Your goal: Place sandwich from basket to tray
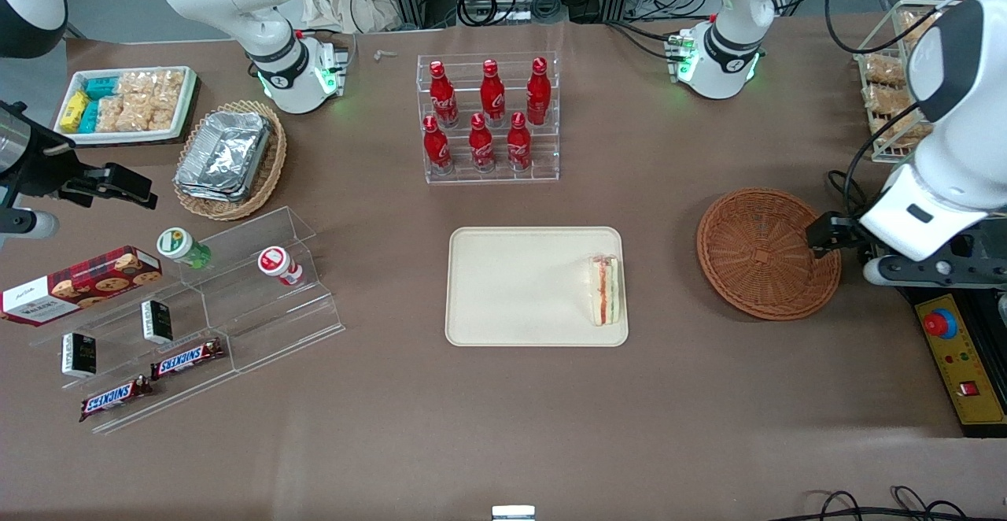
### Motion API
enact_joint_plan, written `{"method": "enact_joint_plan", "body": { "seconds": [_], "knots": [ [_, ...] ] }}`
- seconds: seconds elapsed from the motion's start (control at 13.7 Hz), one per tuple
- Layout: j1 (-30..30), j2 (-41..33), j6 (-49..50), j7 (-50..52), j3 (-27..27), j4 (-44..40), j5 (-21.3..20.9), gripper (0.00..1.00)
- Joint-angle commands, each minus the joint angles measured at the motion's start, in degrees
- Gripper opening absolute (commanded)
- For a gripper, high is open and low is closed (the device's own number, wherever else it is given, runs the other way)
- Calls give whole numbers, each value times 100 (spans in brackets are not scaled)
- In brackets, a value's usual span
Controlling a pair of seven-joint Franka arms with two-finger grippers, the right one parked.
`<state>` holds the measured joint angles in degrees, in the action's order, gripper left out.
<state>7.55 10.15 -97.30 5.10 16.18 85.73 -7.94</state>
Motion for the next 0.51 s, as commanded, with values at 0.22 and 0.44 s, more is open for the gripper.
{"method": "enact_joint_plan", "body": {
  "seconds": [0.22,0.44],
  "knots": [
    [80,101,194,332,69,-205,29,100],
    [71,101,194,588,69,-171,56,100]
  ]
}}
